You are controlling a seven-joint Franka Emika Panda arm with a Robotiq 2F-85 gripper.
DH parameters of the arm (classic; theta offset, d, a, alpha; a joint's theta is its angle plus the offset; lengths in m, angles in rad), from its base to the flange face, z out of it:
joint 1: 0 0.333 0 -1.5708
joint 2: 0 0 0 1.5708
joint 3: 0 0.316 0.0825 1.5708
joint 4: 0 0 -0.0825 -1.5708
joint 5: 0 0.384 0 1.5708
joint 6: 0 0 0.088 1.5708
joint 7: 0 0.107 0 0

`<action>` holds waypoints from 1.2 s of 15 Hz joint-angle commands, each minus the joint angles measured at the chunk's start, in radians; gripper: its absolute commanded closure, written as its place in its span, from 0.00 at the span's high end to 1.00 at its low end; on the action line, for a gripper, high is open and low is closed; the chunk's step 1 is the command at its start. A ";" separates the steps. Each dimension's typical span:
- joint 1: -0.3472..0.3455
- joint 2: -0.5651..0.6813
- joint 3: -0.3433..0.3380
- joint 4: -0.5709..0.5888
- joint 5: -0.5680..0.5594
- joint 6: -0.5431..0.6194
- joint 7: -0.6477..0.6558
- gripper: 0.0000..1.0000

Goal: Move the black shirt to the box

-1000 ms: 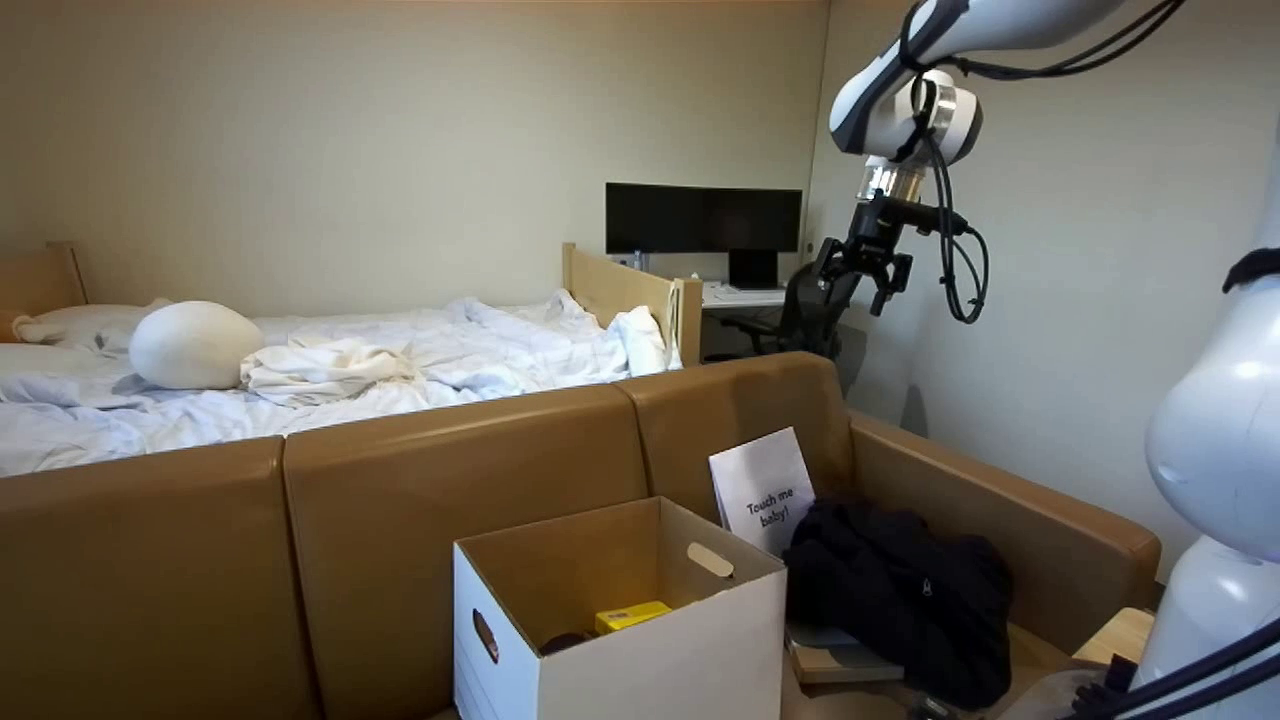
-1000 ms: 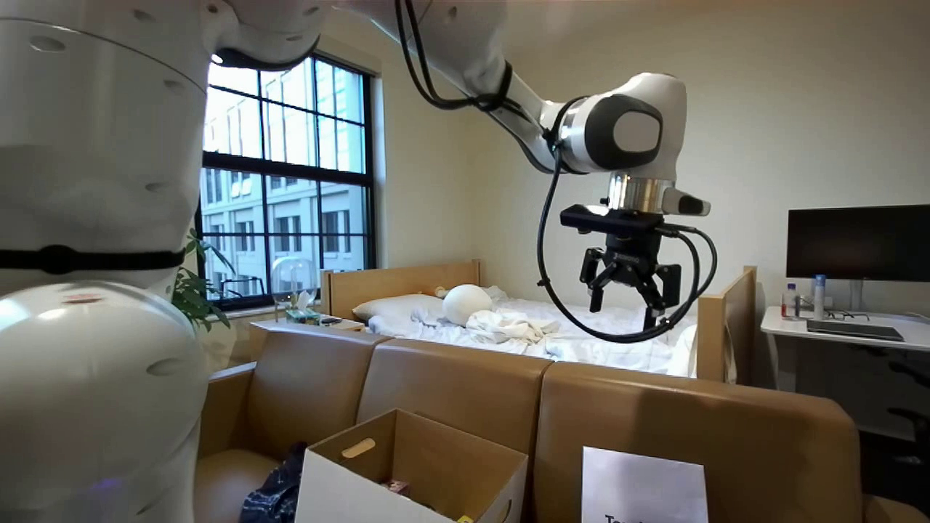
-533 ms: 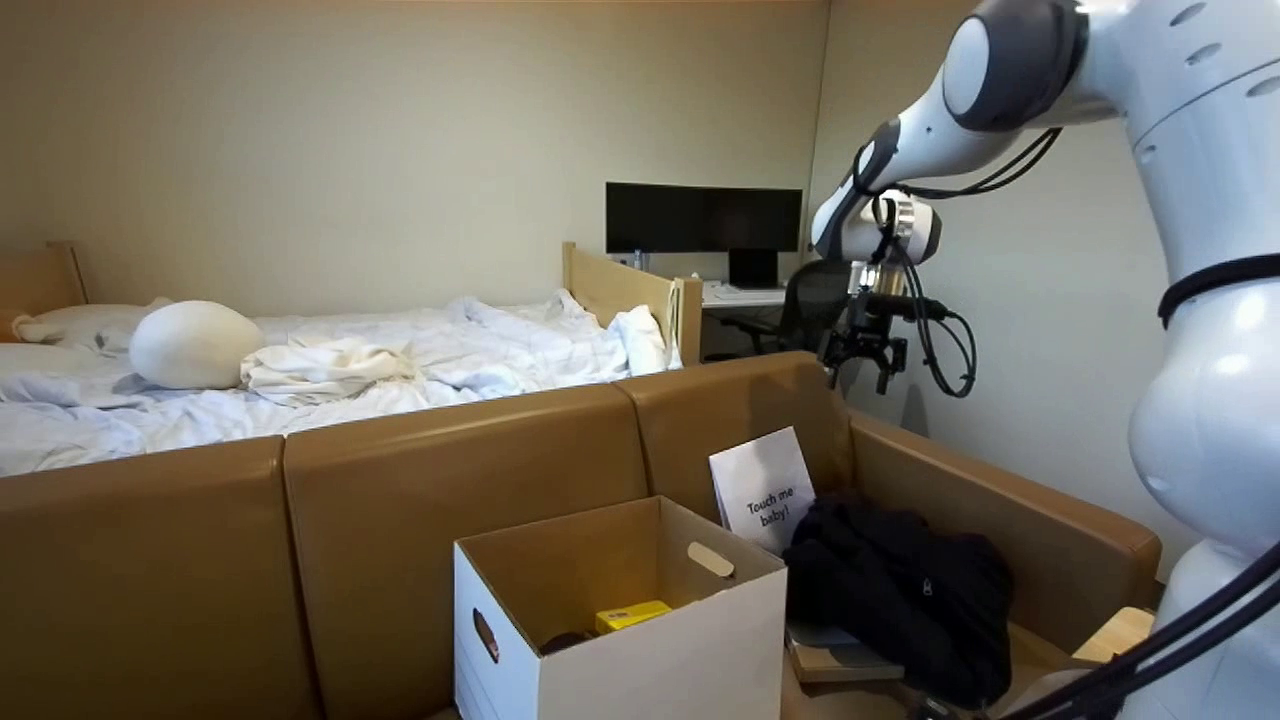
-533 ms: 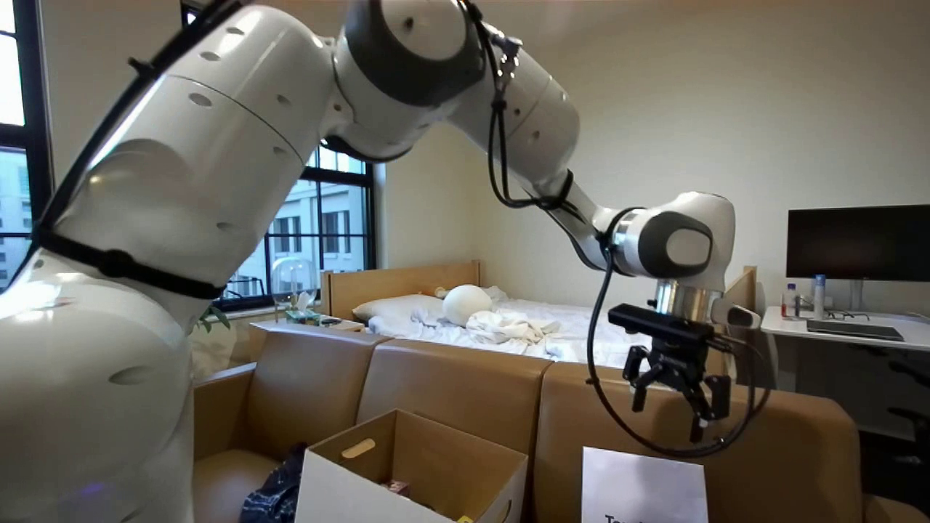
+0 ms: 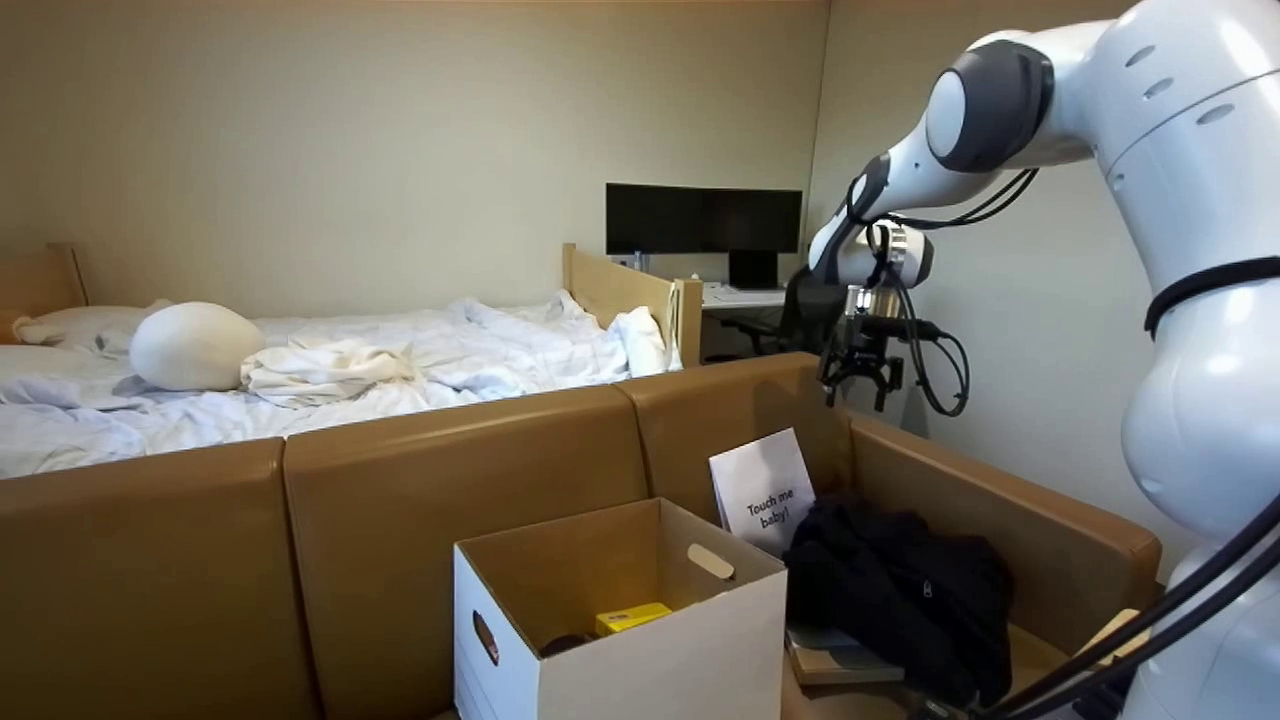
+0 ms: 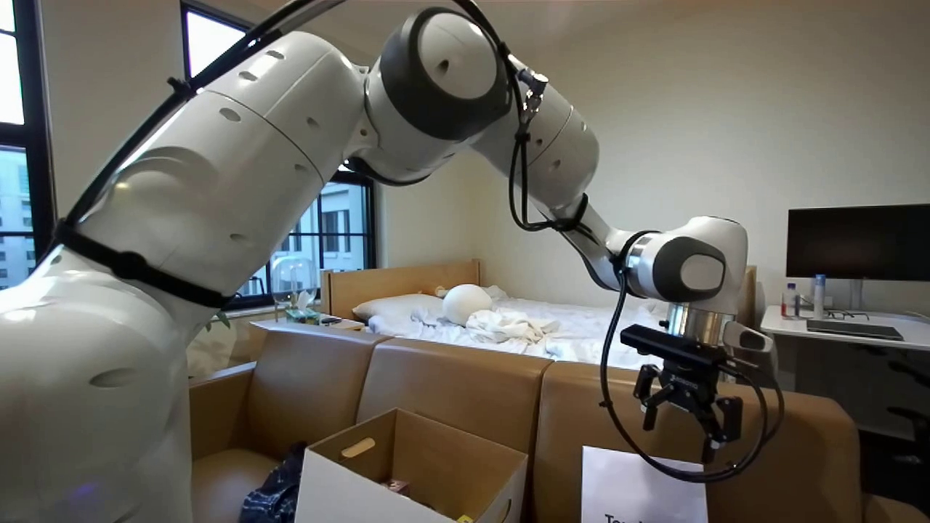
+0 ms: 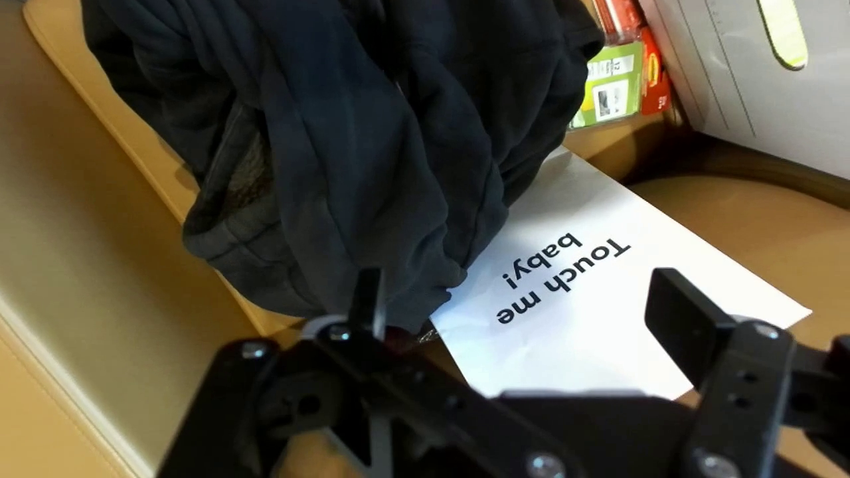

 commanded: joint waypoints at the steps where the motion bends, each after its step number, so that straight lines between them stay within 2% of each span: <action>1: -0.040 0.129 0.046 0.103 0.023 0.019 0.062 1.00; 4: -0.036 0.274 0.048 0.170 0.005 0.083 0.150 1.00; 6: -0.030 0.392 0.030 0.251 -0.037 0.011 0.220 1.00; 11: -0.057 0.624 -0.014 0.452 -0.088 -0.042 0.317 1.00; 13: -0.089 0.692 -0.016 0.545 -0.096 -0.077 0.321 1.00; 16: -0.126 0.741 0.018 0.632 -0.080 -0.109 0.307 1.00; 17: -0.131 0.750 0.029 0.649 -0.078 -0.123 0.305 0.98; 18: -0.131 0.766 0.038 0.675 -0.079 -0.136 0.306 0.74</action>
